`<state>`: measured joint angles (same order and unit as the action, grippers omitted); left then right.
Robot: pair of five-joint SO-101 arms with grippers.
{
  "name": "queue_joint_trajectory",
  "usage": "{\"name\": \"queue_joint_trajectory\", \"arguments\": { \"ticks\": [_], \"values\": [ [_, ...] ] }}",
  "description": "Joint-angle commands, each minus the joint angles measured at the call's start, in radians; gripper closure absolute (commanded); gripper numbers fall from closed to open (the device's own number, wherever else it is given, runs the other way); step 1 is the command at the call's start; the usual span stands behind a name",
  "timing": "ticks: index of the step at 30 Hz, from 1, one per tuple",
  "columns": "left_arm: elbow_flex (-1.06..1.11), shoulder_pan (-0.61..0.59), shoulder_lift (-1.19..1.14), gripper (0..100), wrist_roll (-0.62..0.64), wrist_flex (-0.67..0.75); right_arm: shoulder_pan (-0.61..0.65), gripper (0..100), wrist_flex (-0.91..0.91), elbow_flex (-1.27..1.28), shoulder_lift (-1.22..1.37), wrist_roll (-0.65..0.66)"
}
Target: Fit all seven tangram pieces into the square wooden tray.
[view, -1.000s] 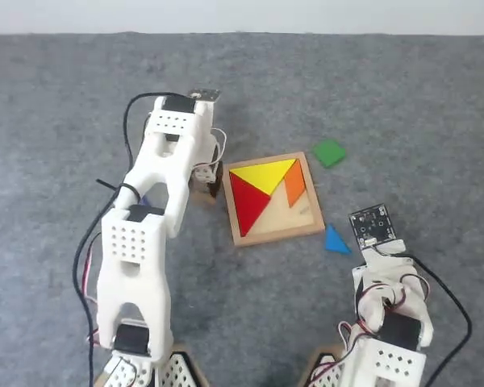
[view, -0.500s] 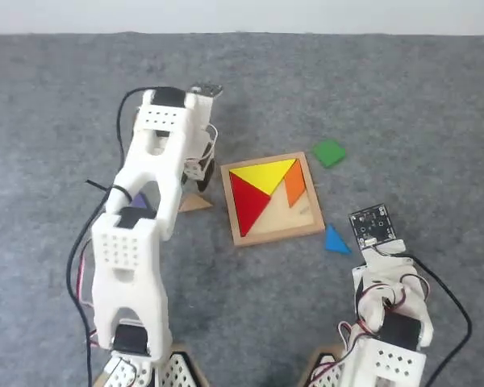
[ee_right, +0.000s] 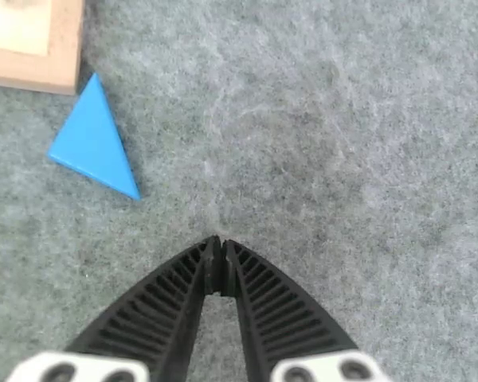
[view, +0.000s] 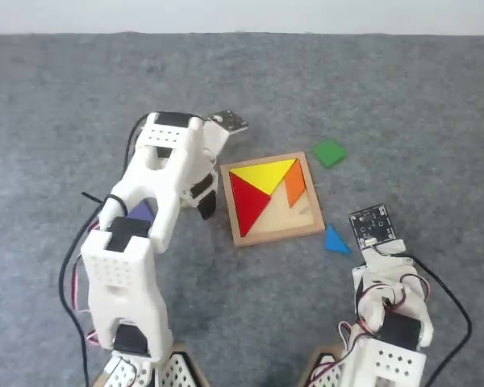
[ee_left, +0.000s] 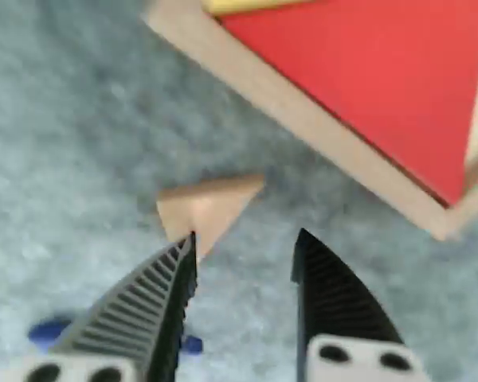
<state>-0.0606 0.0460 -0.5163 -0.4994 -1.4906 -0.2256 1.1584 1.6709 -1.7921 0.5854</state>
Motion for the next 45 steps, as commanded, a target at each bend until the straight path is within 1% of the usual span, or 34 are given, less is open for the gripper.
{"name": "queue_joint_trajectory", "arguments": {
  "ticks": [1, 4, 8, 11, 12, 14, 15, 16, 18, 19, 21, 22, 24, 26, 28, 30, 31, 34, 38, 41, 45],
  "values": [
    [0.002, 0.002, 0.071, 80, -0.018, 0.060, -0.005, 98.8, 0.010, 0.012, 0.001, 0.011],
    [0.001, 0.003, 0.098, 80, -0.041, 0.020, -0.005, 98.8, 0.010, 0.012, 0.001, 0.011],
    [0.004, 0.002, 0.175, 80, -0.078, 0.011, -0.005, 98.8, 0.010, 0.012, 0.001, 0.011],
    [0.008, 0.000, 0.180, 81, -0.123, 0.005, -0.005, 98.8, 0.010, 0.012, 0.001, 0.011],
    [0.015, -0.003, 0.186, 81, -0.121, -0.008, -0.005, 98.8, 0.010, 0.012, 0.001, 0.011],
    [0.056, -0.026, 0.235, 82, -0.075, -0.012, -0.005, 98.8, 0.010, 0.012, 0.001, 0.011],
    [0.108, -0.048, 0.299, 84, -0.063, 0.015, -0.005, 98.8, 0.010, 0.012, 0.001, 0.011],
    [0.193, -0.063, 0.388, 84, -0.060, 0.075, -0.005, 98.8, 0.010, 0.012, 0.001, 0.011],
    [0.423, -0.092, 0.603, 84, -0.043, 0.258, -0.005, 98.8, 0.010, 0.012, 0.001, 0.011],
    [0.539, -0.106, 0.713, 84, -0.012, 0.359, -0.005, 98.8, 0.010, 0.012, 0.001, 0.011],
    [0.731, -0.123, 0.893, 84, 0.017, 0.512, 0.001, 98.8, 0.008, 0.012, 0.001, 0.011],
    [0.776, -0.121, 0.954, 84, -0.005, 0.542, 0.010, 98.8, 0.010, 0.012, 0.001, 0.011],
    [0.776, -0.120, 1.005, 84, -0.012, 0.519, 0.021, 98.9, 0.018, 0.012, 0.002, 0.011],
    [0.696, -0.115, 0.957, 80, 0.025, 0.456, 0.027, 98.9, 0.030, 0.012, 0.002, 0.014],
    [0.579, -0.095, 0.830, 75, 0.049, 0.347, 0.027, 98.9, 0.030, 0.012, 0.002, 0.031],
    [0.444, -0.069, 0.680, 76, 0.060, 0.249, 0.027, 98.9, 0.030, 0.014, 0.002, 0.034],
    [0.384, -0.060, 0.612, 77, 0.060, 0.226, 0.027, 98.9, 0.030, 0.014, 0.002, 0.034],
    [0.259, -0.035, 0.488, 79, 0.058, 0.212, 0.027, 98.9, 0.030, 0.014, 0.002, 0.035],
    [0.243, 0.017, 0.413, 79, -0.037, 0.242, 0.027, 98.9, 0.030, 0.014, 0.002, 0.037],
    [0.242, 0.012, 0.359, 79, -0.101, 0.273, 0.027, 98.9, 0.030, 0.014, 0.002, 0.037],
    [0.242, 0.000, 0.287, 79, -0.275, 0.284, 0.027, 98.9, 0.030, 0.014, 0.002, 0.038]
  ]
}}
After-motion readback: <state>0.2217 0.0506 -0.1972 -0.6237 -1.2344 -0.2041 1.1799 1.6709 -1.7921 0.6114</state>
